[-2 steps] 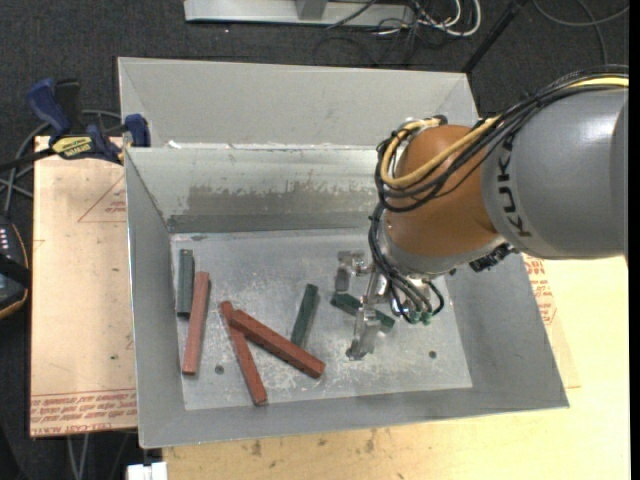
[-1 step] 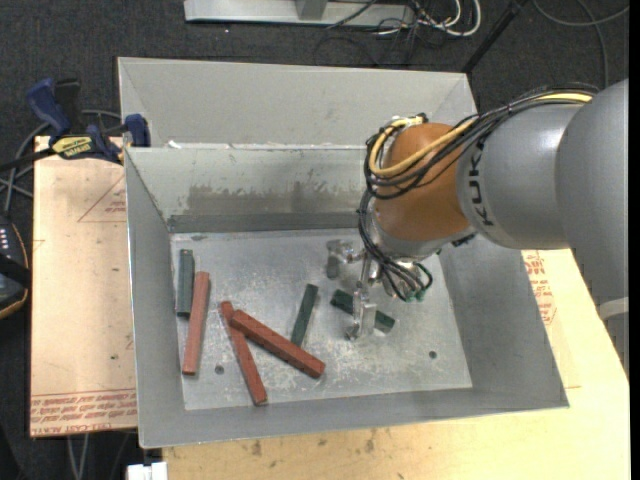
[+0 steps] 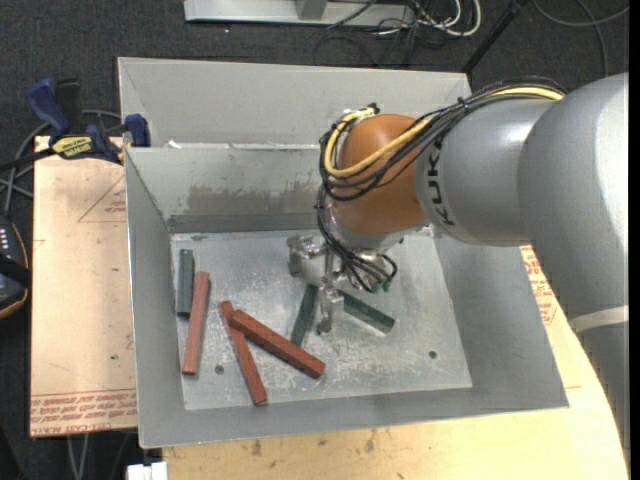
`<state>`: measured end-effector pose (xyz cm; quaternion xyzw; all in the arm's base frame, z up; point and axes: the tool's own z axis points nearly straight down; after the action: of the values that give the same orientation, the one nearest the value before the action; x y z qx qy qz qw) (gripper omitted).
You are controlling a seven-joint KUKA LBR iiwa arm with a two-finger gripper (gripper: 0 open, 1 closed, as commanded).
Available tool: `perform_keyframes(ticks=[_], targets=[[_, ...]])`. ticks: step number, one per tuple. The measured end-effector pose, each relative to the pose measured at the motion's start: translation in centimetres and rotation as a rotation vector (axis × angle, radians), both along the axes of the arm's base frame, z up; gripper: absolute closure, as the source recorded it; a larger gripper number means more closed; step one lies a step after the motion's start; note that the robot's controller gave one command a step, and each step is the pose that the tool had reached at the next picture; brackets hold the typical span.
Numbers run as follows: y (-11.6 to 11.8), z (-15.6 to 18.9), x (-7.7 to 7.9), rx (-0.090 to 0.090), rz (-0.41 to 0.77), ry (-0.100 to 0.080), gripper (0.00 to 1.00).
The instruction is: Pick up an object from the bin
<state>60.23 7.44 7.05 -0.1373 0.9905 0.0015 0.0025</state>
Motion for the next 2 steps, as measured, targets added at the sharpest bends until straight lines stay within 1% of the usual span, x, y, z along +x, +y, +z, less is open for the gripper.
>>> perform_keyframes(ticks=[1, 2], targets=[[-0.44, -0.06, -1.69, -0.003, 0.3, 0.003, 0.0], [-0.45, 0.04, -1.62, -0.002, 0.299, 0.002, 1.0]])
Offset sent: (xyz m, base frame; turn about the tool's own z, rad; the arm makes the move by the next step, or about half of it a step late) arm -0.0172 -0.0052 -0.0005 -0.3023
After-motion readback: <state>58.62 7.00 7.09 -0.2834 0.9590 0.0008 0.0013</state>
